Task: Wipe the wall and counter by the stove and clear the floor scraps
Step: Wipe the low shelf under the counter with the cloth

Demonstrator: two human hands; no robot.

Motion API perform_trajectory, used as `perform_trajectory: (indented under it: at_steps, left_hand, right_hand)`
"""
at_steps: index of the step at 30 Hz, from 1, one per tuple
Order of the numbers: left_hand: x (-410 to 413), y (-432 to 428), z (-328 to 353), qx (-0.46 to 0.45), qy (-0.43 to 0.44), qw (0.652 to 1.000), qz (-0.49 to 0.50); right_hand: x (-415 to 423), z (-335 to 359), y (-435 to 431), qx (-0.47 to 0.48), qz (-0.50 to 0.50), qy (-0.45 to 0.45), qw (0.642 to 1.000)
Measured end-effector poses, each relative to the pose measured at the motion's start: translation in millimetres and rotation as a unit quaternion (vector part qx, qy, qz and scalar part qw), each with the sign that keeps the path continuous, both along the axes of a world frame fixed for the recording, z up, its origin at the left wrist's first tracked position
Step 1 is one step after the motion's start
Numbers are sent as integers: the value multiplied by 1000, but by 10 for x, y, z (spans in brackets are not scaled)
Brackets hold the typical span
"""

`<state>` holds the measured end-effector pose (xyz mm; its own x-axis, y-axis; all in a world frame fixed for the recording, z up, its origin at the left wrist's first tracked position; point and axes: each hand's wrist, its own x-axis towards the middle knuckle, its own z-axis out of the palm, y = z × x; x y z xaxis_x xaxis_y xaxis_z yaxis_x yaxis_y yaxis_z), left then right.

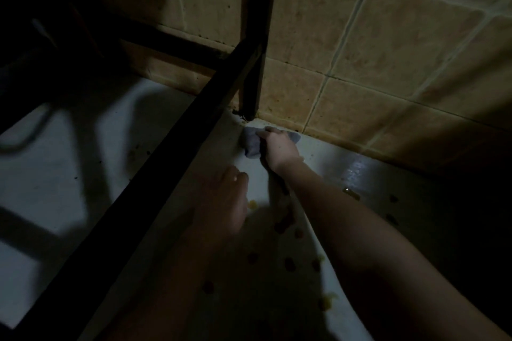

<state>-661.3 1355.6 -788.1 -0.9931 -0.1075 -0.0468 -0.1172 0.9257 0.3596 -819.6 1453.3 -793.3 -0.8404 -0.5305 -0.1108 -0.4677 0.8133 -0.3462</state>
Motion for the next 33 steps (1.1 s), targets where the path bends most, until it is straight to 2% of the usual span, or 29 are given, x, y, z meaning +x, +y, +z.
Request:
perform_trajectory:
  at_steps: [5,13,21,25,33]
  left_hand:
    - [-46,77,48,7,15,1000,-24]
    - [-51,24,9,-19,1,1000,-13]
    - [15,-56,1,-45,15,999,-9]
    - [79,-59,-19,-29,-16,999,-20]
    - [143,55,34,-15,-4,1000,-25]
  right_hand:
    - [-68,12,86,-17,-113,7,993]
    - [43,-33,509,104,-195,53,974]
    - [-104,-16,-116,68,-5,44,997]
    - [-96,-88,-27,81,-47,67,993]
    - [-14,-120,557,100,-133,44,985]
